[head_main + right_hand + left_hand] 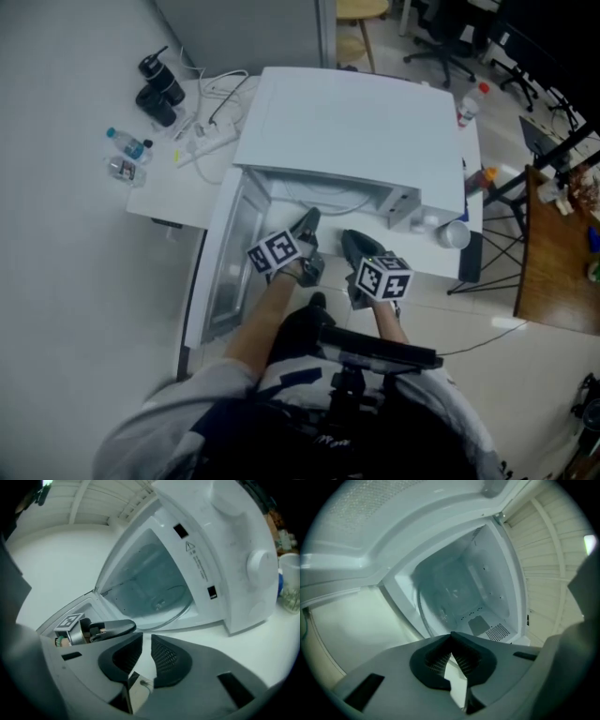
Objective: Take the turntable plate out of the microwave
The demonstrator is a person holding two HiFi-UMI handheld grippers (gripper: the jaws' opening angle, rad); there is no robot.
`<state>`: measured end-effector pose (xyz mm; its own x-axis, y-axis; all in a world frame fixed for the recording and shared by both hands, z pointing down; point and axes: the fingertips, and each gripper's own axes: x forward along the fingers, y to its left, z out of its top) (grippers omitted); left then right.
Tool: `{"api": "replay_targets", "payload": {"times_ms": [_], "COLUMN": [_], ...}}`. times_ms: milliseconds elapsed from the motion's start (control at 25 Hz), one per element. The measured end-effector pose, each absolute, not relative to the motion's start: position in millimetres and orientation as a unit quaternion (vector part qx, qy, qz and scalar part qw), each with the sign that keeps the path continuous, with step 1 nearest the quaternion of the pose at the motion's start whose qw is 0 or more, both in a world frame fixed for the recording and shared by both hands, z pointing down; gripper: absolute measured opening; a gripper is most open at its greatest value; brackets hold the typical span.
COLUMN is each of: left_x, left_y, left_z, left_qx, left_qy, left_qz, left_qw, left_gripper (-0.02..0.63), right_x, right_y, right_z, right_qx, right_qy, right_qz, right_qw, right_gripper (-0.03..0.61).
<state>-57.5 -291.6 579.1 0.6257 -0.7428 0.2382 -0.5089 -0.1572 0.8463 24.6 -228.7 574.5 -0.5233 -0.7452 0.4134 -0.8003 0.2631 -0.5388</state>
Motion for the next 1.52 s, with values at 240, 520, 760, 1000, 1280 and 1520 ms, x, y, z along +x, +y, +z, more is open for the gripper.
{"api": "replay_targets", "payload": {"times_ms": [240,520,760,1000,1280,1520], "left_x": [-67.3,-72.8,-75.0,-69.3,-66.7,-64.6], "left_y": [-288.5,-277.3,-278.7,-282.5,-290.5,-299.6], "left_z": [581.3,598.1,604.4,606.8,598.5,602.6], "left_qx": [0.761,0.767,0.760,0.758,0.753,0.725], "left_qy": [-0.429,-0.430,-0.429,-0.403,-0.368,-0.366], "left_qz": [-0.081,-0.043,-0.047,-0.063,-0.114,-0.153], "left_qw": [0.480,0.475,0.486,0.508,0.534,0.563], "left_gripper": [-0.008,-0.008,-0.008,-0.006,0.166,0.166], "right_x": [20.0,20.4,19.9,21.8,21.5,19.8], "right_y": [-252.2,-278.4,-293.1,-296.1,-272.8,-244.7], "right_z": [586.3,594.3,599.7,598.9,599.4,599.9], "right_qx": [0.477,0.490,0.485,0.483,0.476,0.462], "right_qy": [-0.764,-0.724,-0.689,-0.668,-0.672,-0.684], "right_qz": [0.435,0.483,0.530,0.551,0.552,0.552], "right_qw": [0.002,-0.038,-0.097,-0.129,-0.135,-0.120], "right_gripper": [0.123,0.123,0.122,0.077,0.072,0.074]}}
